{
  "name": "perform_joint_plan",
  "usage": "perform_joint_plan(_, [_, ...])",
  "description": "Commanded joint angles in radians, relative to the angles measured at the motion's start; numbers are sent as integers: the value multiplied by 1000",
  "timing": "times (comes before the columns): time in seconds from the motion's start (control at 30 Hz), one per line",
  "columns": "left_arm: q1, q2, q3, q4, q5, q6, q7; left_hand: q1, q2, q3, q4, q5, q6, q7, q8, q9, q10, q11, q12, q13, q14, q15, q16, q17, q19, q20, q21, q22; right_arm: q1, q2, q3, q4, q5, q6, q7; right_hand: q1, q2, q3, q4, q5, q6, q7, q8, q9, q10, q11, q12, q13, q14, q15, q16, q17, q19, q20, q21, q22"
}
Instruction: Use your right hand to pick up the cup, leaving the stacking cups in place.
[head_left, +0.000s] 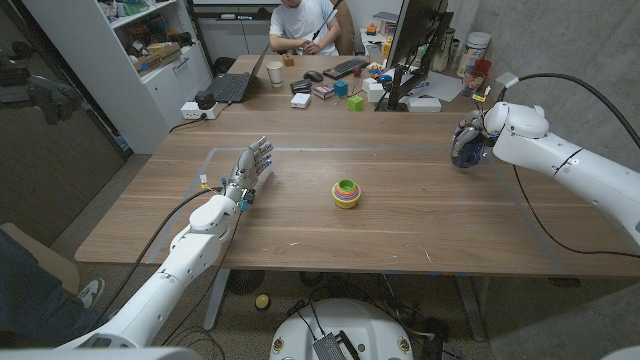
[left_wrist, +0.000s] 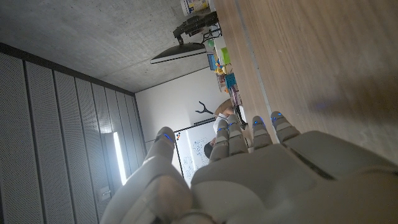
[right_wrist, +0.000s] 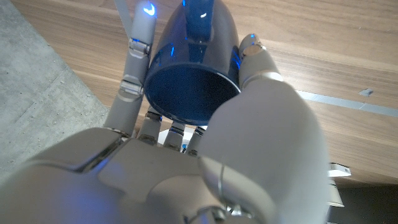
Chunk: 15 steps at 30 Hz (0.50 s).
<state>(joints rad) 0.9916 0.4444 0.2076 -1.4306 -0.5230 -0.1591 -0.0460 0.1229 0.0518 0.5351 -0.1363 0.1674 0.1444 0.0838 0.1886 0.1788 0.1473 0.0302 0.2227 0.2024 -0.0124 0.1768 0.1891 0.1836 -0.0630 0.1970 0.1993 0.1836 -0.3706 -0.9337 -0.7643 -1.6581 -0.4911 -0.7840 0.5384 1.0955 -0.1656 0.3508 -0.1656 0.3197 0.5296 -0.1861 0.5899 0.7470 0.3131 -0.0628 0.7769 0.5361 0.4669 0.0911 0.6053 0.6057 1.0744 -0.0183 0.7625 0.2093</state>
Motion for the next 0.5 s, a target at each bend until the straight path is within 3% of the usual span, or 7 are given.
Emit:
perform_joint_plan(0.03, [-6,-8,3,2,2,-12,3,-2,3,3,4,6,-5,0,1,5,-2,-5,-4,3,-2,11,5,4,2,10,8,4,2,-39,20,-89,-18,-27,34,304,311,58,15,11,98,94,16,72,27,-18,106,535,377,-310,-10,385,24,-191,14,2])
perform_joint_plan(0.33, [-26,-28,9,34,6,-60,-8,-2,3,3,3,6,-6,1,1,5,-1,-3,-4,3,-2,10,5,4,1,11,7,4,37,-50,27,-115,-33,-9,92,302,307,62,13,15,104,96,25,89,32,-17,111,551,387,-314,-17,403,12,-192,29,0])
perform_joint_plan(0.5, [-44,-20,1,77,-10,-78,-59,-2,3,3,3,6,-5,2,1,5,-1,-1,-4,3,-2,10,5,4,0,1,7,4,62,-34,10,-153,-80,-80,126,300,304,64,12,18,110,96,26,90,37,-17,111,557,390,-317,-23,414,4,-191,38,0])
